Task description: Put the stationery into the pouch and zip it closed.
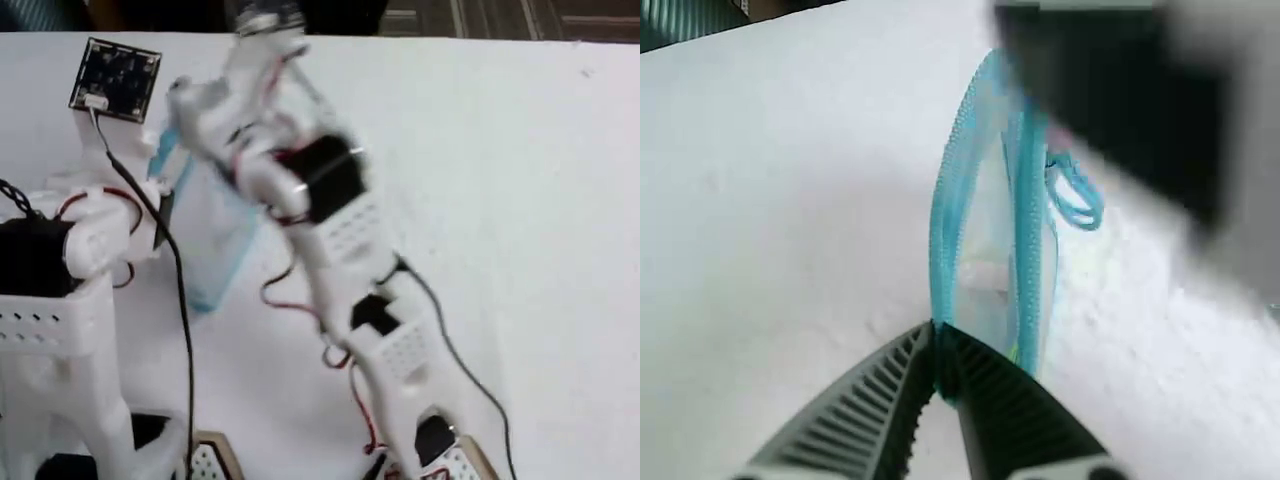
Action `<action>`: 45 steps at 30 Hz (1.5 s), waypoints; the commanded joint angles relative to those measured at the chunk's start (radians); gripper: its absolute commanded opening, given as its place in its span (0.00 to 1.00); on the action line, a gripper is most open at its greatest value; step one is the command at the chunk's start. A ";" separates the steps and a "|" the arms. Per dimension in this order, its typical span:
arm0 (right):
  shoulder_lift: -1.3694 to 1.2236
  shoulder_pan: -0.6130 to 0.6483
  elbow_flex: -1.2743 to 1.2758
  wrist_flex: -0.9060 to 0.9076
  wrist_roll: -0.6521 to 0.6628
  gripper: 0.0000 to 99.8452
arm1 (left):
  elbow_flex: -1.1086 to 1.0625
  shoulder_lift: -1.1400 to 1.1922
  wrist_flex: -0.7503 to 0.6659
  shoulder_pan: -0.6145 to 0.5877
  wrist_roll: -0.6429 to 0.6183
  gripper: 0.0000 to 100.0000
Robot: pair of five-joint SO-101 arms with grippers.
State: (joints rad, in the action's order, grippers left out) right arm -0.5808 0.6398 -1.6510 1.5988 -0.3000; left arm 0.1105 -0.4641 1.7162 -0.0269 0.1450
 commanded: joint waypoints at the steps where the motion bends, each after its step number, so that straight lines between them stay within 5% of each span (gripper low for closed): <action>1: 0.045 -0.173 -0.014 -0.048 0.012 0.31 | -0.015 0.058 0.006 -0.004 -0.002 0.02; 7: -0.148 -0.364 0.103 -0.041 0.028 0.30 | -0.015 0.058 0.006 -0.004 -0.002 0.02; 12: -0.392 -0.371 0.307 -0.099 0.190 0.30 | -0.015 0.058 0.006 -0.004 -0.002 0.02; 22: -0.731 -0.351 0.313 -0.383 0.354 0.30 | -0.015 0.064 0.005 -0.004 -0.002 0.02; 25: -0.737 -0.349 0.313 -0.383 0.376 0.20 | -0.015 0.064 0.005 -0.004 -0.002 0.02; 28: -0.736 -0.355 0.311 -0.386 0.397 0.01 | -0.015 0.064 0.005 -0.004 -0.002 0.02; 32: -0.730 -0.372 0.307 -0.378 0.434 0.06 | -0.015 0.064 0.005 -0.004 -0.002 0.02; 45: -0.593 -0.361 0.143 0.065 0.442 0.02 | -0.015 0.058 0.000 -0.004 -0.002 0.02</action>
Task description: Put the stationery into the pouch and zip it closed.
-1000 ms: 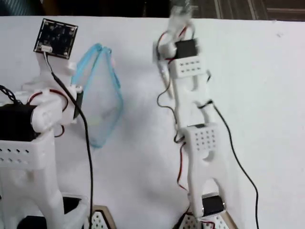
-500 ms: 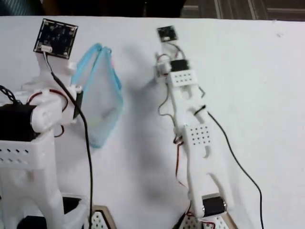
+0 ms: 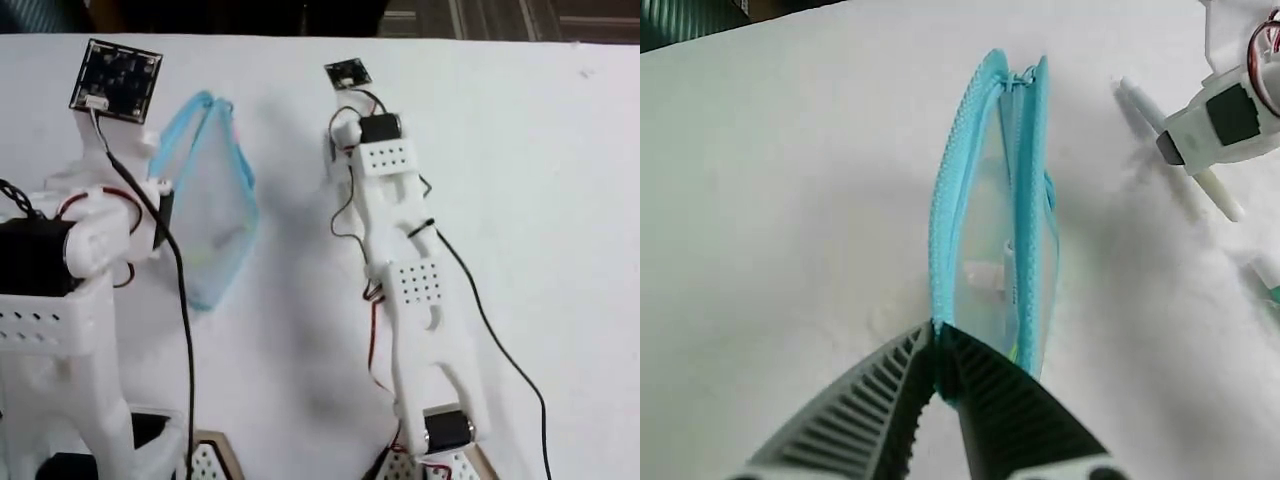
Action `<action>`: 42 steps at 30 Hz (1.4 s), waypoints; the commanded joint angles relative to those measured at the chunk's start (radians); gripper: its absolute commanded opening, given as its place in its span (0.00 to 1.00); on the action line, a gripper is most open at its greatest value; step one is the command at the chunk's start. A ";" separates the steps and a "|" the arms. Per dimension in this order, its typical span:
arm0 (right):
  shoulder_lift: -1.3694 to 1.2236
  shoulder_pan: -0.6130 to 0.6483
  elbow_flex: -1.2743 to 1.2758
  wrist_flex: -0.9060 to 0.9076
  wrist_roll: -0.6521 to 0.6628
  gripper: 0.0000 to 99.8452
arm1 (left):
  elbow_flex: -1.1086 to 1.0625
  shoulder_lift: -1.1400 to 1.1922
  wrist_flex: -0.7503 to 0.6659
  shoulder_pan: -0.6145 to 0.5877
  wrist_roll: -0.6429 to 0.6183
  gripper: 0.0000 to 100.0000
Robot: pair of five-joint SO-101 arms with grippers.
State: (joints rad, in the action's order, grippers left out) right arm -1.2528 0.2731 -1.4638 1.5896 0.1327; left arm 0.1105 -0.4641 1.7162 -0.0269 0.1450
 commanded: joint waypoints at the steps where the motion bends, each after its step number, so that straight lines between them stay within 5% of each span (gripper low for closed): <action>1: 0.077 0.008 -0.044 0.108 0.009 0.02 | -0.015 0.058 -0.005 -0.002 -0.002 0.02; 12: 0.145 0.093 -0.018 0.183 0.008 0.02 | -0.015 0.058 0.000 -0.004 -0.002 0.02; 26: 0.510 0.130 0.681 0.176 0.002 0.18 | -0.015 0.058 -0.002 -0.004 0.000 0.02; 42: 0.352 0.186 0.694 -0.248 0.003 0.21 | -0.015 0.058 -0.002 -0.004 0.000 0.02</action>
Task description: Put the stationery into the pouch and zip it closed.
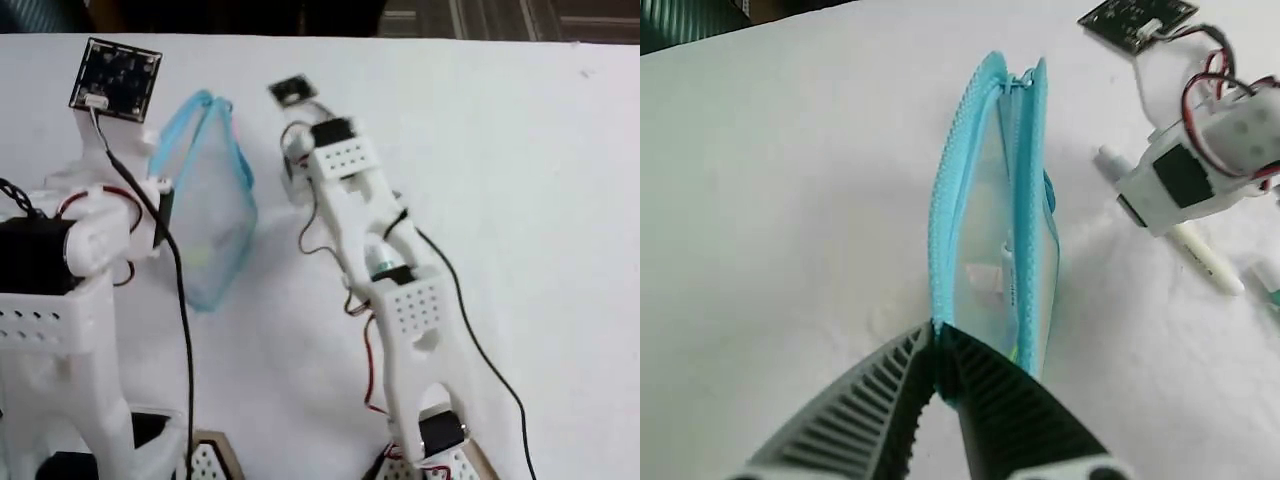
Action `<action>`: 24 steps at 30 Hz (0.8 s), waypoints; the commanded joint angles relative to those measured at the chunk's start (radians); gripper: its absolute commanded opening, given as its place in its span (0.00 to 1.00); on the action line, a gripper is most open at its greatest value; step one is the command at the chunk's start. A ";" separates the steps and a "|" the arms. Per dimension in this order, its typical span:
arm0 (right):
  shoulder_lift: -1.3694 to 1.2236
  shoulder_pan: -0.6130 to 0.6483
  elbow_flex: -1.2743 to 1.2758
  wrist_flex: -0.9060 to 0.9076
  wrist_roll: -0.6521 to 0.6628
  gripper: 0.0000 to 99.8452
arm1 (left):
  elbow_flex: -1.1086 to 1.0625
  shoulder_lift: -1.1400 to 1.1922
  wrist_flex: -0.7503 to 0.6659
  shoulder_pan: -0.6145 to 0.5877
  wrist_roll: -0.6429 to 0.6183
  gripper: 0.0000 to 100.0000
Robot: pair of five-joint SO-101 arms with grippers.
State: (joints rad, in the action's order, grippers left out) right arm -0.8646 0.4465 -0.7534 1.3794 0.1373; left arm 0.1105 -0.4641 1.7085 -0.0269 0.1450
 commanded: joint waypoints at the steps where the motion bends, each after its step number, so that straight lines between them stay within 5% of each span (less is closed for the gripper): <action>1: -0.062 0.013 -0.018 -0.053 -0.002 0.21 | -0.015 0.058 0.006 -0.004 0.000 0.02; 4: -0.116 0.007 -0.075 -0.047 -0.002 0.18 | -0.015 0.058 0.006 -0.004 0.000 0.02; 7: -0.136 0.005 -0.170 0.010 0.002 0.00 | -0.015 0.058 0.006 -0.004 0.000 0.02; 9: -0.136 0.005 -0.238 0.054 0.002 0.06 | -0.015 0.058 0.006 -0.004 0.000 0.02; 21: -0.128 0.015 -0.927 0.378 -0.005 0.02 | -0.015 0.058 0.006 -0.004 0.000 0.02; 24: -0.033 0.013 -0.907 0.383 -0.035 0.02 | -0.015 0.058 0.006 -0.004 0.000 0.02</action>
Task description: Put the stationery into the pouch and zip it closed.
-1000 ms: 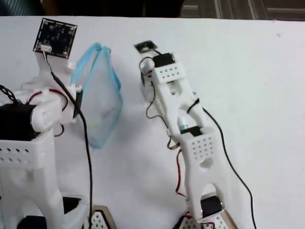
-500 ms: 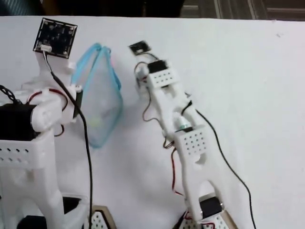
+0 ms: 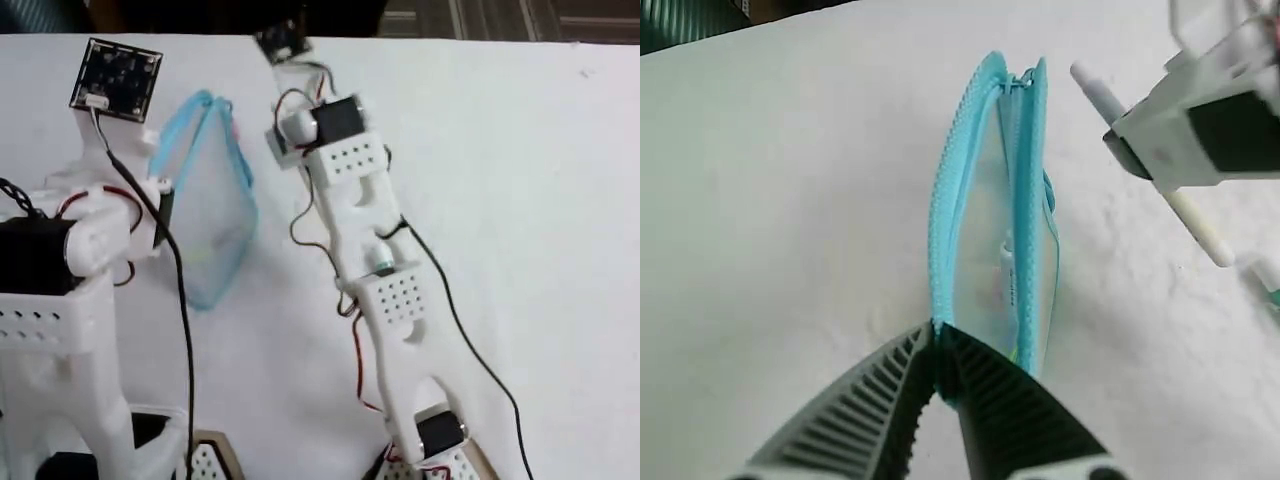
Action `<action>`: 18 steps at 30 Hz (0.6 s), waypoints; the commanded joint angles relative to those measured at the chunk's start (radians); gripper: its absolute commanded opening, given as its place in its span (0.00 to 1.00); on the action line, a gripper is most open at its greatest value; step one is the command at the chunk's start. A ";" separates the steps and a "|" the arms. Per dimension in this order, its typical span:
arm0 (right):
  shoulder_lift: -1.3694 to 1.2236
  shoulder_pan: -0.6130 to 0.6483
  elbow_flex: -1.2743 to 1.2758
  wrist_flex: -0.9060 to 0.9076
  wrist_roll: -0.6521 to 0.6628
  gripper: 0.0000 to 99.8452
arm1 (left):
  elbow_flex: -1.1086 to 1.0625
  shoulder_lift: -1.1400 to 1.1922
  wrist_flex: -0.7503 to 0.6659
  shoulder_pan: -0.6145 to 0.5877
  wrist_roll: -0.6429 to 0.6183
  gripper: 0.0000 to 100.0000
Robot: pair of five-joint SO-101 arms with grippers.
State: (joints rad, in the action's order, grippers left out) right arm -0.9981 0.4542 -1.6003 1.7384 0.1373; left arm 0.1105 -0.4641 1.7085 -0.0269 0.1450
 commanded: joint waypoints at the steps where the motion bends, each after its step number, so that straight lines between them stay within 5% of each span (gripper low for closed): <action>1: 0.137 0.005 -0.058 0.021 -0.075 0.02 | -0.015 0.058 0.006 -0.004 0.000 0.02; 10: 0.453 0.028 -0.066 -0.259 -0.410 0.02 | -0.015 0.058 0.008 -0.004 0.000 0.02; 18: 0.515 0.113 -0.066 -0.489 -0.551 0.02 | -0.015 0.058 0.008 -0.004 0.000 0.02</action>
State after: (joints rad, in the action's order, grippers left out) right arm -0.5332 0.5401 -1.6402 1.3257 -0.3859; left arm 0.1105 -0.4641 1.7085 -0.0269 0.1450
